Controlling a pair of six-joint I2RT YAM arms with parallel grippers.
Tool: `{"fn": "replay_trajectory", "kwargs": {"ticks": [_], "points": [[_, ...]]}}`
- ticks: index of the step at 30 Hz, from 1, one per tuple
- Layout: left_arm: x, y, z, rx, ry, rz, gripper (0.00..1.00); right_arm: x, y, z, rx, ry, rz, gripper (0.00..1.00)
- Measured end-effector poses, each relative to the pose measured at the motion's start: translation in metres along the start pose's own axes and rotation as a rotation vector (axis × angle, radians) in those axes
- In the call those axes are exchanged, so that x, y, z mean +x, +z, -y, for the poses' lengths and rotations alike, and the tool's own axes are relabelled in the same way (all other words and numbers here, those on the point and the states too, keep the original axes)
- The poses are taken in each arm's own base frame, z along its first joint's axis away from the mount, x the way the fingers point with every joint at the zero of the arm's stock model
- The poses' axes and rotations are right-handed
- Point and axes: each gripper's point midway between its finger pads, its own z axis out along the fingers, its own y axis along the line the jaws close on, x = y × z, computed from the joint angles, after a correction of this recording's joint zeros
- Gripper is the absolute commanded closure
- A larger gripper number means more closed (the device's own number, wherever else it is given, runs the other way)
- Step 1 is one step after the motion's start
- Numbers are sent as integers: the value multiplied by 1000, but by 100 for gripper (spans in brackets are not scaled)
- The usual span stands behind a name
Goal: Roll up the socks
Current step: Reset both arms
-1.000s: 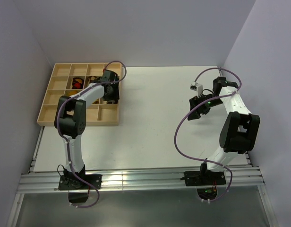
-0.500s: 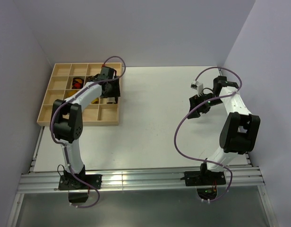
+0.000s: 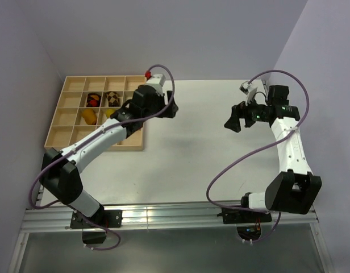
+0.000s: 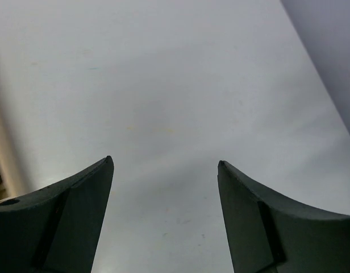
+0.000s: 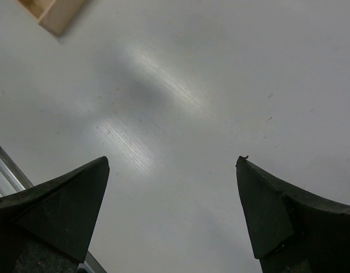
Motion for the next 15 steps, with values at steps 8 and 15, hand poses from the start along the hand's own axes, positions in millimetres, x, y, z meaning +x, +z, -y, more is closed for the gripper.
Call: {"fn": "replay_trajectory", "kwargs": {"ticks": [8,15], "points": [[51,-2,62,196,16,-49,23,-34,-20,-17,30,-25,145,0],[50,-3,68,227,12,-45,23,-40,-26,-23,35,-27,171,0]]}}
